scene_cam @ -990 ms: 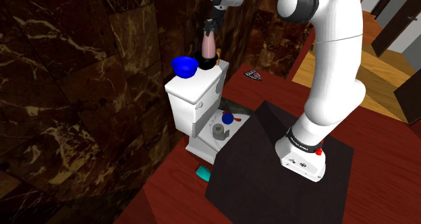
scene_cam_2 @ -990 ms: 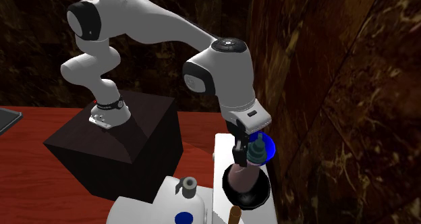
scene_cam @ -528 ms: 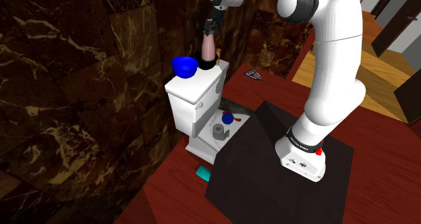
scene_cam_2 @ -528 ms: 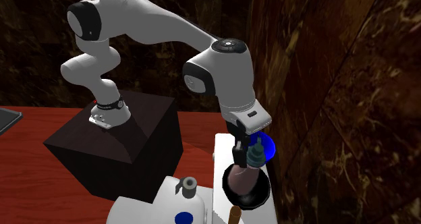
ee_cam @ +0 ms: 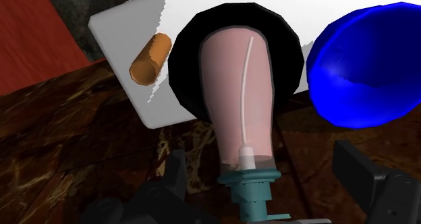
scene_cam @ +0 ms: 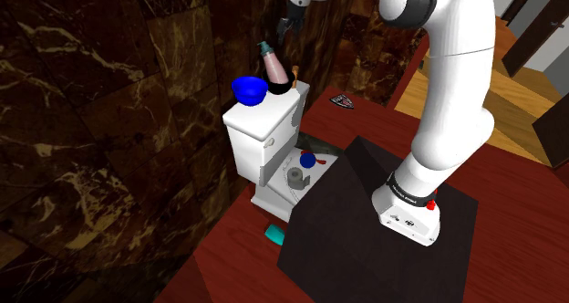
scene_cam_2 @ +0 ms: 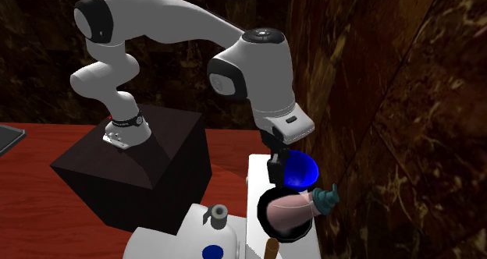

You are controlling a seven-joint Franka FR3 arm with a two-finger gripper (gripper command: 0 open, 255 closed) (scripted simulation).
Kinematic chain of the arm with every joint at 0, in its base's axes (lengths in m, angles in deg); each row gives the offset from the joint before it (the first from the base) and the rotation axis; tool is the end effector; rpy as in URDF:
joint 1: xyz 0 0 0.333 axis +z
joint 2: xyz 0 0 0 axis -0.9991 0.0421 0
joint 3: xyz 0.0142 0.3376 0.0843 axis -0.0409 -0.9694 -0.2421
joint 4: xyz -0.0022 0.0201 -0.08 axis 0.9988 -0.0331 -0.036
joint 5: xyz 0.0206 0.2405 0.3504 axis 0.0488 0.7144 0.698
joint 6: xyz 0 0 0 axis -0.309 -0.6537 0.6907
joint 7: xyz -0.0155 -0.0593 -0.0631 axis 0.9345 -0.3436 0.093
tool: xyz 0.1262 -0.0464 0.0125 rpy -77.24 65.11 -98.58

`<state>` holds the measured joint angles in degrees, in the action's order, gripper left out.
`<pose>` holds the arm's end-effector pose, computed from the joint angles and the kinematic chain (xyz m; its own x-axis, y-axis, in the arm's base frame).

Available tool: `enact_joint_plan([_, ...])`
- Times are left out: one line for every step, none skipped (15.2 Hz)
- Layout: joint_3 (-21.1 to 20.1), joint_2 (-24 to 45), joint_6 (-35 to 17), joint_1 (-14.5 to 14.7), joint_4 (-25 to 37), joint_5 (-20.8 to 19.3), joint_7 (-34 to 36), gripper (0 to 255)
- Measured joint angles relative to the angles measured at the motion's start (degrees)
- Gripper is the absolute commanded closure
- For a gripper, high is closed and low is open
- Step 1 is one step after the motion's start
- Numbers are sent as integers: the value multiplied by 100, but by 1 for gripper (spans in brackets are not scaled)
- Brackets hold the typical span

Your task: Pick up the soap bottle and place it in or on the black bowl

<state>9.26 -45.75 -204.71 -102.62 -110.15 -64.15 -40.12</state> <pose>0.7340 -0.2696 0.4158 0.9724 -0.0606 0.2254 -0.0660 -0.9977 0.0167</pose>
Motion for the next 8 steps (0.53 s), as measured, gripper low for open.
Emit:
enact_joint_plan([7, -90, 103, 11, 16, -16, 18, 0])
enact_joint_plan([12, -157, 140, 3, -13, -19, 4, 0])
enact_joint_plan([15, -172, 169, 0, -1, -21, 3, 0])
enact_joint_plan([16, -178, 186, -1, 9, -23, 4, 0])
enact_joint_plan([16, -180, 194, -2, 13, -23, 4, 0])
enact_joint_plan([17, -182, 198, -2, 14, -23, 4, 0])
enact_joint_plan([17, -181, 201, -2, 17, -23, 4, 0])
enact_joint_plan([17, -181, 203, -2, 19, -23, 4, 0])
